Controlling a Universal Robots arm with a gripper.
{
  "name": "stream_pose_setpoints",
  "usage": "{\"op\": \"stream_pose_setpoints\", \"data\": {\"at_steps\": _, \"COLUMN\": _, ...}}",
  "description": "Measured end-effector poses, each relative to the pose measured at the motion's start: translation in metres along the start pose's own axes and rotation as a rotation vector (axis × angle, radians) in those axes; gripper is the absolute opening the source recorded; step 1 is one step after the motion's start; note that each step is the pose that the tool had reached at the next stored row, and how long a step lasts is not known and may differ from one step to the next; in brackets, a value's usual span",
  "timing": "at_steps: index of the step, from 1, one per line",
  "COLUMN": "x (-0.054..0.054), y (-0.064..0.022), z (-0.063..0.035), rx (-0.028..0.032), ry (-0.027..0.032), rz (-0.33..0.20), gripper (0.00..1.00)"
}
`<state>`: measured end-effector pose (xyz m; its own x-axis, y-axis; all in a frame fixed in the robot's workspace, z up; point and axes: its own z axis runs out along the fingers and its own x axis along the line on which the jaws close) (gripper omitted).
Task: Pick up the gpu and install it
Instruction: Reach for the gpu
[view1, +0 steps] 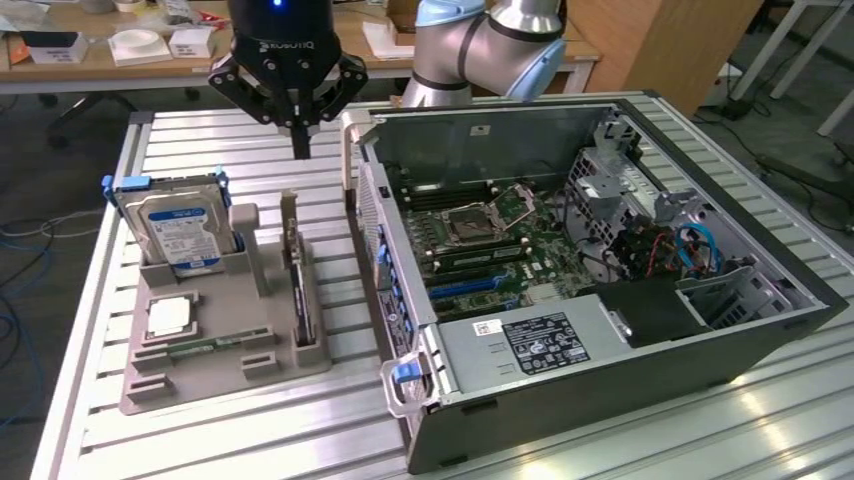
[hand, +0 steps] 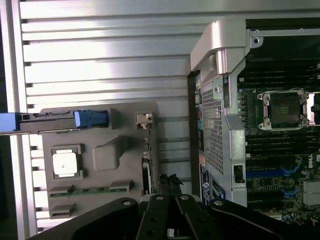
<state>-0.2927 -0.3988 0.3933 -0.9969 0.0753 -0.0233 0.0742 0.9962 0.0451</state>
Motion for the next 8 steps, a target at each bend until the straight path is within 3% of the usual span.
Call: {"op": "stream_pose_setpoints", "data": {"at_steps": 8, "x": 0.0052, "y": -0.0004, "z": -0.0001, "rx": 0.0000, "ry": 0.0000, "rz": 0.000, "gripper": 0.13}}
